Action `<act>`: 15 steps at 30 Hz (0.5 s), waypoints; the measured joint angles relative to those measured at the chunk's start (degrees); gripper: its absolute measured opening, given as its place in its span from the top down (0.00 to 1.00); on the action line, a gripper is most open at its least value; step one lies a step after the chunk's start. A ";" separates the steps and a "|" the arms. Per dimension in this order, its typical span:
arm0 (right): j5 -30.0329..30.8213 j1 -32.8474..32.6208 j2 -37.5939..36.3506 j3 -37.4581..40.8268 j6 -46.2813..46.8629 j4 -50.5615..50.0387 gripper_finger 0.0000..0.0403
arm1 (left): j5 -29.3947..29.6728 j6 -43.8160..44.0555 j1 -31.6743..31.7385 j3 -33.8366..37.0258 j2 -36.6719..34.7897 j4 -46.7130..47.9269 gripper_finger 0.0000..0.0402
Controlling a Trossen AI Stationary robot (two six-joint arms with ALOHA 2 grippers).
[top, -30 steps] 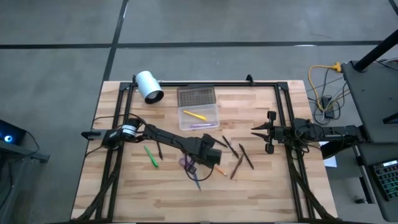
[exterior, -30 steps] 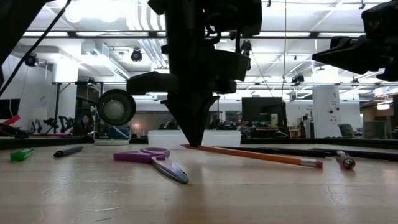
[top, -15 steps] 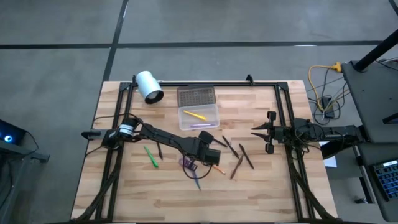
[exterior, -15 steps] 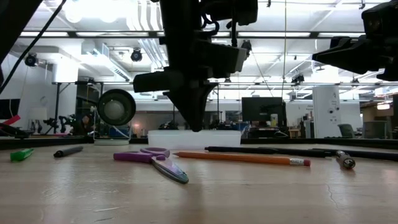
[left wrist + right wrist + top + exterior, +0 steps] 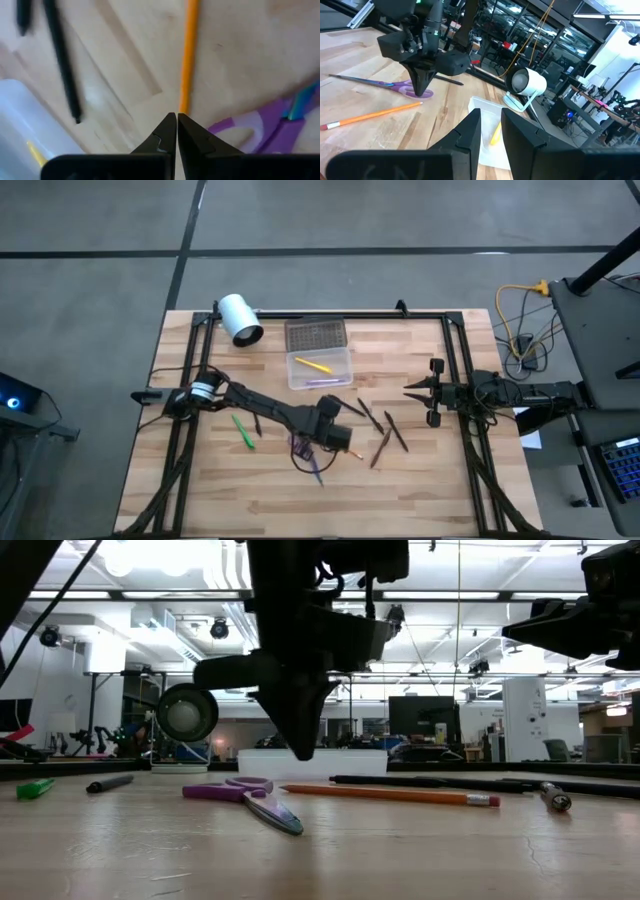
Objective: Pick & place school supplies into a supply box
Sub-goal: Put the violet scissors into the supply box
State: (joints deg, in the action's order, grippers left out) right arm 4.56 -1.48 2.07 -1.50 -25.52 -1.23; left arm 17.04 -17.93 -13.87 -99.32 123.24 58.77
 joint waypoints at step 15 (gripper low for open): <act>-0.02 0.00 -0.02 -0.02 -0.02 -0.02 0.83 | -6.17 -7.87 1.02 11.03 -5.82 -1.14 0.82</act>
State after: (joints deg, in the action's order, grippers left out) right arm 4.54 -1.48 2.04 -1.52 -25.54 -1.26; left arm 10.86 -25.80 -12.85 -88.29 117.42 57.62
